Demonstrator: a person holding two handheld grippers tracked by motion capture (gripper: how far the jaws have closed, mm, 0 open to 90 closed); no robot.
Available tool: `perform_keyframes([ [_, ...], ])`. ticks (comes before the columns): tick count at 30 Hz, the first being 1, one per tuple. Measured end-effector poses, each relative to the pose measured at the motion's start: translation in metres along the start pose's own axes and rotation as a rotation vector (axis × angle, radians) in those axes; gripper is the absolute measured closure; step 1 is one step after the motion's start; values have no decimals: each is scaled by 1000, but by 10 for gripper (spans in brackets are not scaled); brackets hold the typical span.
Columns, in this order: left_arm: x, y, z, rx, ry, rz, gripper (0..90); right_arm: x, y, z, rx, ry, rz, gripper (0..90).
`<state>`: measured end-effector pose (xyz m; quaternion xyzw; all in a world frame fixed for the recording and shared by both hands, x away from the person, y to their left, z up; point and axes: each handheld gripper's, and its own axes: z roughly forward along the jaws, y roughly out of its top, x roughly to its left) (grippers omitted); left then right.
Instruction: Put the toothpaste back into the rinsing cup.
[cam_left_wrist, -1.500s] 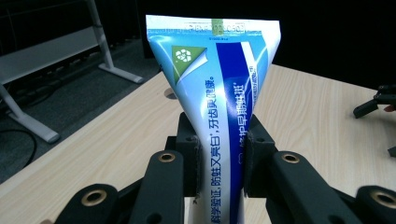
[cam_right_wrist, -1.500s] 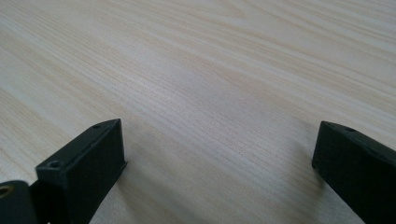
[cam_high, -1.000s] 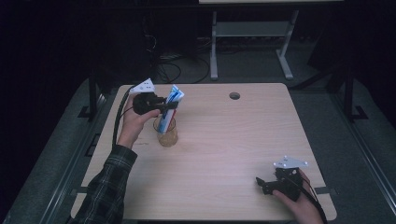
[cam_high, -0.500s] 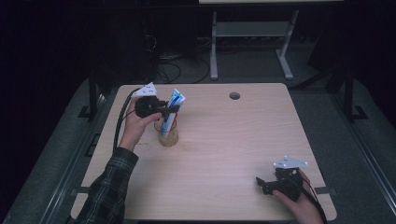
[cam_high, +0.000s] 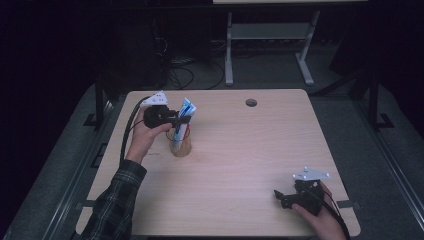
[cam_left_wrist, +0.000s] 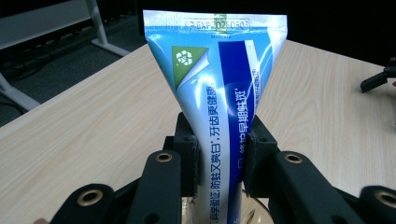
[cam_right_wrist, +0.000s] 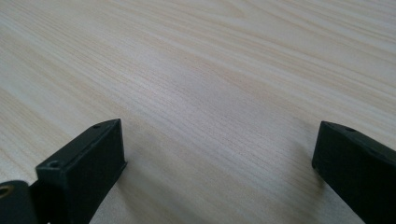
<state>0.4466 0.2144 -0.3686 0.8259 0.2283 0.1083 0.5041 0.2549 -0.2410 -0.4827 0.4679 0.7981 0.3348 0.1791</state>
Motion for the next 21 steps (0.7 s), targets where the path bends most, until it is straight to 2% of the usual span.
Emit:
perform_keyframes([
  [6,-2,-1,2,16,4,12,701,0,0,0,0,0,0,19],
  [9,-2,-3,2,-1,6,3,689,0,0,0,0,0,0,19],
  [14,-1,-8,-2,11,41,-22,560,0,0,0,0,0,0,19],
  [18,0,-9,-11,16,68,-62,422,0,0,0,0,0,0,19],
  [21,-2,-7,-19,24,83,-73,353,0,0,0,0,0,0,19],
])
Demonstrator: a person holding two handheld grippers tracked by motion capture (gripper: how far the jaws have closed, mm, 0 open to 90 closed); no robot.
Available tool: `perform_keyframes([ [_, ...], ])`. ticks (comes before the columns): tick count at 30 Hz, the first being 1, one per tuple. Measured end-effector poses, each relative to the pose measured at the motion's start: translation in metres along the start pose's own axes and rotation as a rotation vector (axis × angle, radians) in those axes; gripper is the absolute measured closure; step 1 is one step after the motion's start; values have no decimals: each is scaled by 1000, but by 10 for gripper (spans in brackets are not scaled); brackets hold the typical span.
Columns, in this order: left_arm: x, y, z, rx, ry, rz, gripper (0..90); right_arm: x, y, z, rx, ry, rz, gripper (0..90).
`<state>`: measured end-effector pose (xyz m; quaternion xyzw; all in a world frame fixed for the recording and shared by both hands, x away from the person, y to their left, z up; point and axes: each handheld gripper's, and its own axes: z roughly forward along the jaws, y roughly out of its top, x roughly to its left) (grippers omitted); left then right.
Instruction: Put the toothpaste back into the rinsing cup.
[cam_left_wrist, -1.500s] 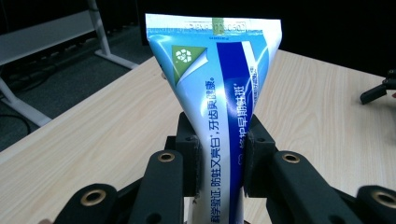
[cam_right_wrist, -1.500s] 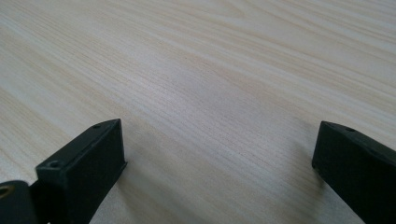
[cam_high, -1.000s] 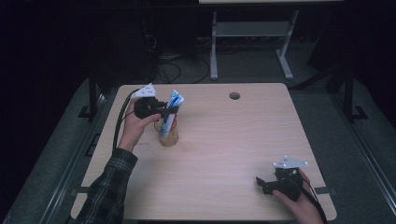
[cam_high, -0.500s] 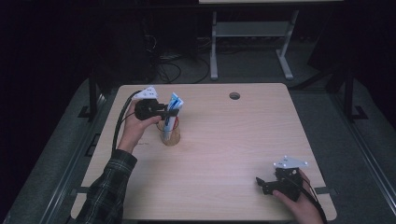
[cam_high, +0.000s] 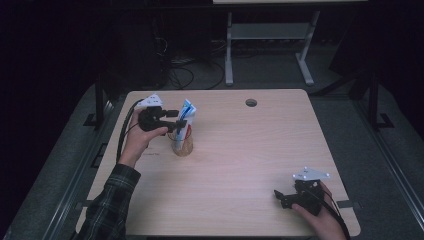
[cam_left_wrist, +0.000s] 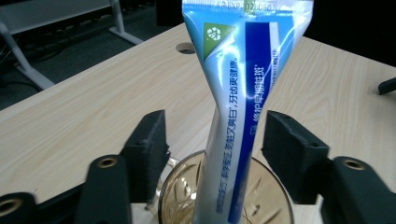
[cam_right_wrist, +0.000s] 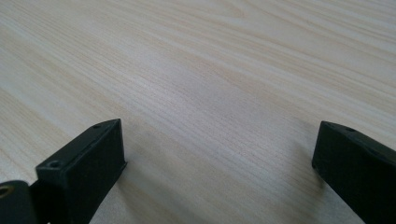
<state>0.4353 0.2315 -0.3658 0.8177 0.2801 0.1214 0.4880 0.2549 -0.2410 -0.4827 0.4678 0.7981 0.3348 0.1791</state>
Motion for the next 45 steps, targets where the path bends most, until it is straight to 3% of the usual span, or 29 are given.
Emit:
perform_keyframes([
  [5,-5,1,-13,-6,33,-18,271,0,0,0,0,0,0,19],
  [12,-10,-8,-28,15,90,-32,246,0,0,0,0,0,0,19],
  [26,-28,-40,-59,47,130,-78,220,0,0,0,0,0,0,19],
  [35,-46,-59,-70,82,147,-65,204,0,0,0,0,0,-1,20],
  [45,-60,-88,-79,119,178,-81,198,0,0,0,0,0,-1,19],
])
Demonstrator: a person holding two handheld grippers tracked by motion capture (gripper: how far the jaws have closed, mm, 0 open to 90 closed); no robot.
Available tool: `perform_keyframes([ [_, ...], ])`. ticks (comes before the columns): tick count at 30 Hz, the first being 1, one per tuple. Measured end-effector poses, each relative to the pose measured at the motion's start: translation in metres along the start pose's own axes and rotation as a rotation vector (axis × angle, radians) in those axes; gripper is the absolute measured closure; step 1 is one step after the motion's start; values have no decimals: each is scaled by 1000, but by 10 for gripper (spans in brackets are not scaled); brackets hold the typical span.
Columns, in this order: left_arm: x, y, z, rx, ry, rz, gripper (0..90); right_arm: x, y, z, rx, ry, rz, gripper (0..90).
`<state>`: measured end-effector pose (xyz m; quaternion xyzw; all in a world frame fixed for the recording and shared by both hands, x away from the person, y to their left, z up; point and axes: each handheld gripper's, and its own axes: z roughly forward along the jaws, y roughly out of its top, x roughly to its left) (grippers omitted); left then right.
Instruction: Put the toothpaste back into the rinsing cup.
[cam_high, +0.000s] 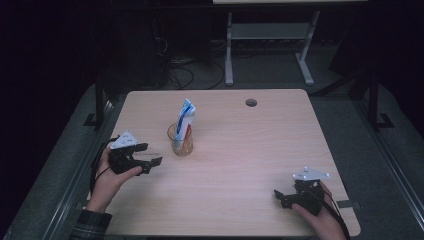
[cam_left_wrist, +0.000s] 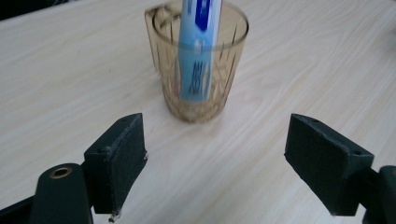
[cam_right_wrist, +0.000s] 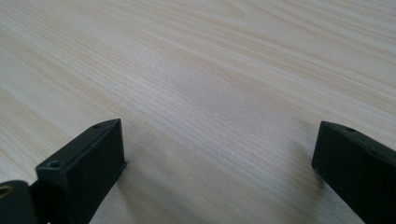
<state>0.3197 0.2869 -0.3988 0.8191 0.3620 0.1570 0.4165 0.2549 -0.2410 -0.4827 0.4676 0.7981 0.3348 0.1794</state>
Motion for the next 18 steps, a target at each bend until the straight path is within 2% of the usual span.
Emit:
perform_keyframes([
  [10,-7,-32,-9,44,34,-15,198,0,0,0,0,0,1,19],
  [18,-13,-60,-12,97,62,-33,187,0,0,0,0,0,0,19],
])
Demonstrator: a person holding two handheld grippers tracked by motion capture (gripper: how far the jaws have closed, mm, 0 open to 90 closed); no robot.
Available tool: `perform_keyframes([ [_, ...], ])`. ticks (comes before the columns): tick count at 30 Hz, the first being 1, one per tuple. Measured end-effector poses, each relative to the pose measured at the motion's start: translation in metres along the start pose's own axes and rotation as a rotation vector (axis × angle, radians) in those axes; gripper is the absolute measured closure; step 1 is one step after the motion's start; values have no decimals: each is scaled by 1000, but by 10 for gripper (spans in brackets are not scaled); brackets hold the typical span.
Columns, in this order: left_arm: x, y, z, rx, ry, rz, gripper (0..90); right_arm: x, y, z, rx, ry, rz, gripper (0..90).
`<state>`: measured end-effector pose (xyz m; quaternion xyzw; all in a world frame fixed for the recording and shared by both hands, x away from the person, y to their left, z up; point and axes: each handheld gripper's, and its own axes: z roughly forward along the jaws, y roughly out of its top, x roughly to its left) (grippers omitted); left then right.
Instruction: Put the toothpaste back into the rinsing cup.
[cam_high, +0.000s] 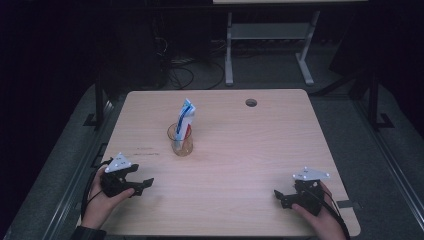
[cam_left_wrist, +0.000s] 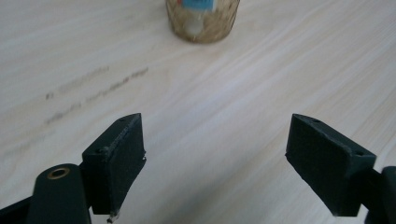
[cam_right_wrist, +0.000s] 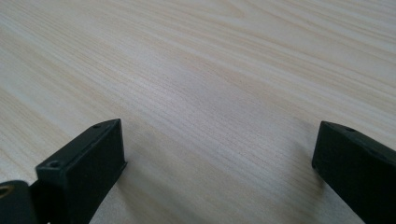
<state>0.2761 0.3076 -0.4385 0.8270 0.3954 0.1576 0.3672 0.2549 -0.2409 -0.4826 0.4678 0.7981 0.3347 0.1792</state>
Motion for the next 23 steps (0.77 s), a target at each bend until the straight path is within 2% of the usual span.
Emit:
perform_keyframes([
  [6,-2,-14,1,16,19,-17,188,0,0,0,0,0,0,20],
  [15,-4,-29,6,96,66,-5,187,0,0,0,0,0,-1,20],
  [20,-5,-34,7,79,68,-12,160,0,0,0,0,0,-1,19],
  [23,-4,-40,7,35,65,-10,143,0,0,0,0,0,-1,19],
])
